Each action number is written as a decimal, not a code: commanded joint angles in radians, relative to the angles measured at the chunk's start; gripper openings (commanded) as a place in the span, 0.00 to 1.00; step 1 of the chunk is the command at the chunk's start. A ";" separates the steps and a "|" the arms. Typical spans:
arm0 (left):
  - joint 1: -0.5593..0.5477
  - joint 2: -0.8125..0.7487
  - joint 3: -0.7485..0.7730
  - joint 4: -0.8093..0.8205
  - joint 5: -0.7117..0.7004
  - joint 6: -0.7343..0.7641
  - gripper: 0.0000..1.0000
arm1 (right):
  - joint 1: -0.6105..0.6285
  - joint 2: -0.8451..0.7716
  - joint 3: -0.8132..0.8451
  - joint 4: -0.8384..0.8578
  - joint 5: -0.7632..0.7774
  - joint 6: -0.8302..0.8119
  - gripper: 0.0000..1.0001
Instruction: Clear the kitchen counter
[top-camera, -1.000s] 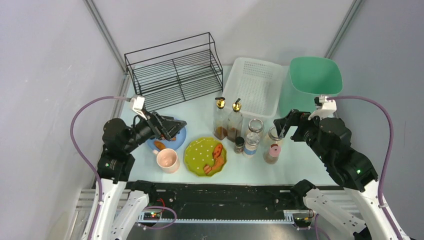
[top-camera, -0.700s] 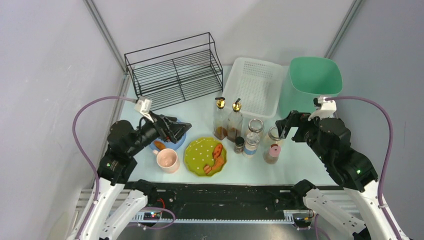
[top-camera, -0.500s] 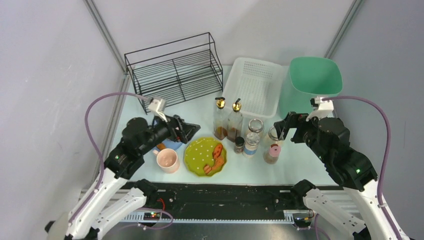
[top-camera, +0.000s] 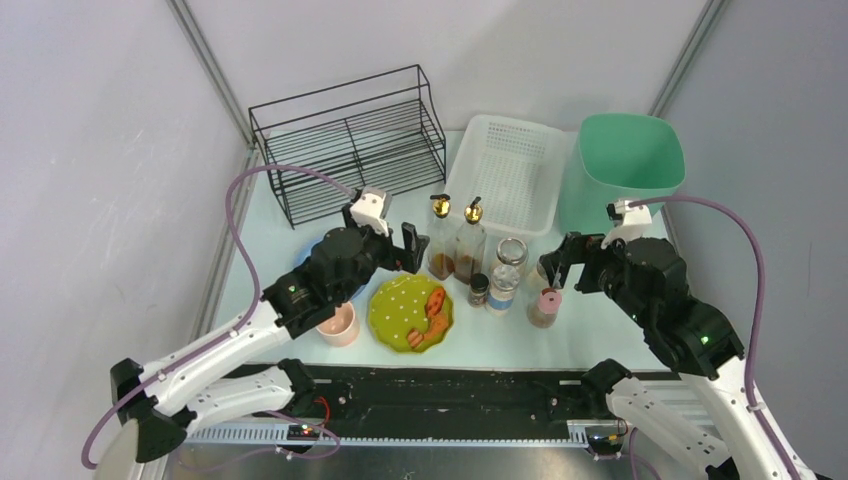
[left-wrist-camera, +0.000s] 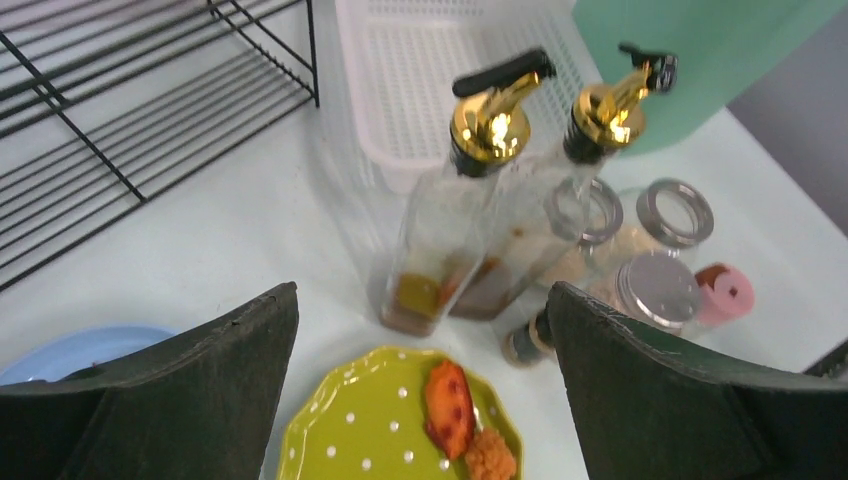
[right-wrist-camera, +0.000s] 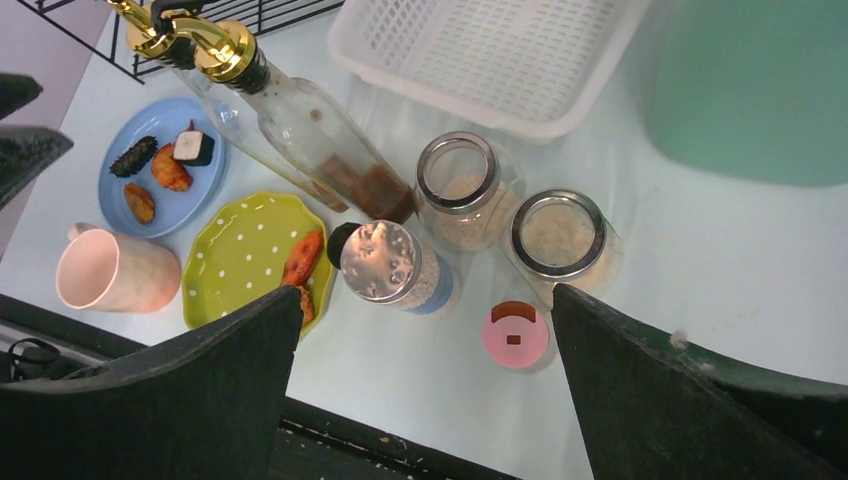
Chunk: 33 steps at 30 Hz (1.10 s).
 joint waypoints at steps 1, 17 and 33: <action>-0.004 0.014 -0.021 0.263 -0.089 0.047 0.98 | -0.005 -0.021 -0.005 0.042 -0.031 0.011 1.00; -0.004 0.175 -0.088 0.559 0.026 0.045 0.98 | -0.004 -0.038 -0.037 0.057 -0.055 0.010 1.00; -0.004 0.341 -0.049 0.667 -0.056 0.103 0.93 | -0.004 -0.064 -0.070 0.054 -0.078 0.003 1.00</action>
